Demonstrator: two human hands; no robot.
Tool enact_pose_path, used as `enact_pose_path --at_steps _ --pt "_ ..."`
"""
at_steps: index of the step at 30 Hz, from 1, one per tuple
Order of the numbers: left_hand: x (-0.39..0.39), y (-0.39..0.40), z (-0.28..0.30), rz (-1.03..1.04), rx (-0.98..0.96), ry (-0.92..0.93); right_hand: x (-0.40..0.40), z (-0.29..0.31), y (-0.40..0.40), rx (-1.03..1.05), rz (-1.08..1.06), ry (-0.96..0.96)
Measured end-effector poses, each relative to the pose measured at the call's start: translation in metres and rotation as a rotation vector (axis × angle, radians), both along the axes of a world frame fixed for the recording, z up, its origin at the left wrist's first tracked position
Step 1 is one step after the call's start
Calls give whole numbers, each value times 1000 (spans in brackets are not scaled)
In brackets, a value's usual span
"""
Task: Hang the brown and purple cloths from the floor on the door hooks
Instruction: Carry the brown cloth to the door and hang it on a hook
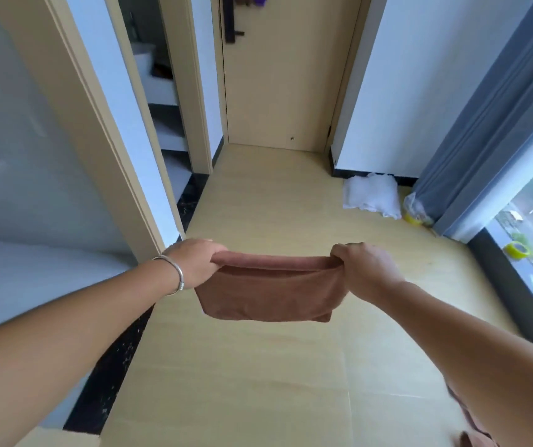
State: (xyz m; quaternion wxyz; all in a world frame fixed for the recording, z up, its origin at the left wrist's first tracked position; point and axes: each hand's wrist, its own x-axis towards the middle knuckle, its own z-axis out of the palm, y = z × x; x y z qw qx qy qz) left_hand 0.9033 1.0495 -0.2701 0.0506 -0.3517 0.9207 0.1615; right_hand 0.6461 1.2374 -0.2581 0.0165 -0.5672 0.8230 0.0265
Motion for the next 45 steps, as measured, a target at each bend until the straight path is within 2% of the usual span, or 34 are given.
enact_pose_path --at_steps 4,10,13,22,28,36,45 --pt "-3 4 105 -42 -62 -40 -6 103 6 -42 31 82" --pt "-2 15 227 -87 -175 -48 -7 220 27 61 73 4" --pt "-3 23 279 -97 -244 -38 -8 267 37 -1 38 -20" --pt "-4 58 400 -111 -362 3 -11 381 72 -258 52 76" --pt "-11 77 437 -115 -443 13 -22 407 85 -300 60 107" --pt "-32 71 429 -149 -378 41 -51 402 74 -319 24 248" --pt "-77 -5 416 -174 -369 44 -101 390 2 -336 -37 313"
